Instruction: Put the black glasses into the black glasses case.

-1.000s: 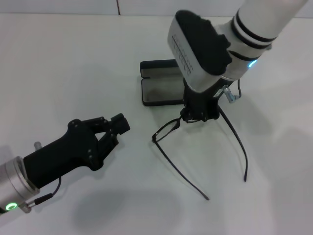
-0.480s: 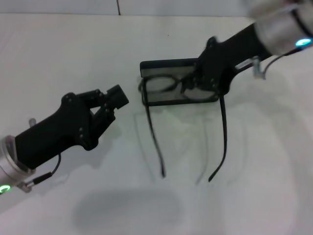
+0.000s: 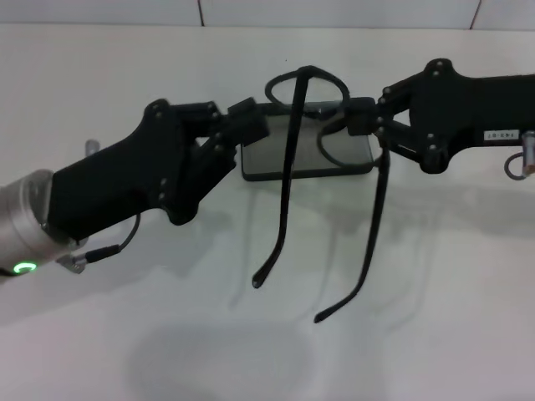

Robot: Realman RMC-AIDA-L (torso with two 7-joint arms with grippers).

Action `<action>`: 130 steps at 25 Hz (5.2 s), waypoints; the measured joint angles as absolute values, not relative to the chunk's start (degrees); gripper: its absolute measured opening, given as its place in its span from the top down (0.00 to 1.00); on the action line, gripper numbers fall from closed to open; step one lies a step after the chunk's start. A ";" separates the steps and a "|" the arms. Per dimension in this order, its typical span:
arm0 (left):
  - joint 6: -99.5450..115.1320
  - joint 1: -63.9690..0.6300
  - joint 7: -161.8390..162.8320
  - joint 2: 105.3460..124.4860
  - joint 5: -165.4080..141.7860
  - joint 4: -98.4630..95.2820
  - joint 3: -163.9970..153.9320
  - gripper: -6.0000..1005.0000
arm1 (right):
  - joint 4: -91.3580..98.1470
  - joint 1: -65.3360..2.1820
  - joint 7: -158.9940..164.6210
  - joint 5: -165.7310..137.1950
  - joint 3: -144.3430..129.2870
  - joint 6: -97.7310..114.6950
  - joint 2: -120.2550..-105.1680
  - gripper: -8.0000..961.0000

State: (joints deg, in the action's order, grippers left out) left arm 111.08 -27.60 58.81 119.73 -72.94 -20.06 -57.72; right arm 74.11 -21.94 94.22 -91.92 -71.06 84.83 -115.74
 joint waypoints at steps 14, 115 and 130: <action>113.40 -29.47 58.76 120.23 -72.49 -19.75 -59.96 0.95 | 54.88 -26.03 83.95 -82.03 -69.31 84.95 -115.66 0.96; 108.82 -32.26 52.36 120.50 -51.68 -13.01 -78.15 0.95 | 33.73 -35.91 58.24 -60.96 -79.65 88.47 -116.10 0.96; 109.11 -28.43 54.28 118.80 -53.04 -13.84 -78.50 0.95 | 35.00 -33.56 58.68 -60.99 -79.07 87.17 -115.75 0.96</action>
